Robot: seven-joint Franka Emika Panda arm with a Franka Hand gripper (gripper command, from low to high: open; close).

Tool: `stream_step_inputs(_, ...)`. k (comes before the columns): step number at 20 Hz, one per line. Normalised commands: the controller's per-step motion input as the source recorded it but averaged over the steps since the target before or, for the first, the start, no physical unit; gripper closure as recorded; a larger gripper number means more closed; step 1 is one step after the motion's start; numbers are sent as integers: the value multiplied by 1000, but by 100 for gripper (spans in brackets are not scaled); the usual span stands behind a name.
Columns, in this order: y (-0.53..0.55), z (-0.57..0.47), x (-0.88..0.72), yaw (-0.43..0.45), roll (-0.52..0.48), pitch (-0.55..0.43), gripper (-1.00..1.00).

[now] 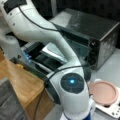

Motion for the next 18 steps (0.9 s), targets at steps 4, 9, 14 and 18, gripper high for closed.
stream_step_inputs(4, 17, -194, -182, 37, 32, -165, -100)
stream_step_inputs(9, 17, -194, -182, 37, 32, -165, -100)
stream_step_inputs(14, 17, -194, -183, 37, 32, -165, -100)
stream_step_inputs(18, 17, -194, -183, 37, 32, -165, -100)
